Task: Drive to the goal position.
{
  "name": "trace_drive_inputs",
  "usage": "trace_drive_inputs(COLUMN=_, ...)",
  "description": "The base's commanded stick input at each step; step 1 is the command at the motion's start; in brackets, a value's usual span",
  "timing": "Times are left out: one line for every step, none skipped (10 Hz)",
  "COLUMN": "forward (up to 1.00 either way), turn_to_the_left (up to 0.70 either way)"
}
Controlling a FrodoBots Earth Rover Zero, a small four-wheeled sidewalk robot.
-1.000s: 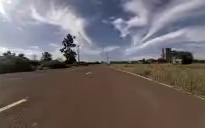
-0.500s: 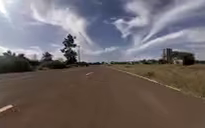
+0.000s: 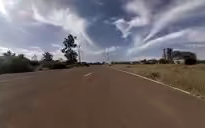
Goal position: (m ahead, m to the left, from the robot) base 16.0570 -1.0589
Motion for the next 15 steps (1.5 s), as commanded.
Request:
trace_drive_inputs(forward=0.7, turn_to_the_left=0.0)
trace_drive_inputs(forward=0.7, turn_to_the_left=0.0)
trace_drive_inputs(forward=0.7, turn_to_the_left=0.0)
trace_drive_inputs(forward=0.7, turn_to_the_left=0.0)
trace_drive_inputs(forward=0.7, turn_to_the_left=0.0)
trace_drive_inputs(forward=0.7, turn_to_the_left=0.0)
trace_drive_inputs(forward=0.7, turn_to_the_left=-0.06)
trace_drive_inputs(forward=0.7, turn_to_the_left=-0.13)
trace_drive_inputs(forward=0.7, turn_to_the_left=-0.34)
trace_drive_inputs(forward=0.7, turn_to_the_left=-0.34)
trace_drive_inputs(forward=0.7, turn_to_the_left=-0.3)
trace_drive_inputs(forward=0.7, turn_to_the_left=-0.11)
trace_drive_inputs(forward=0.7, turn_to_the_left=-0.05)
trace_drive_inputs(forward=0.7, turn_to_the_left=0.0)
trace_drive_inputs(forward=0.7, turn_to_the_left=0.0)
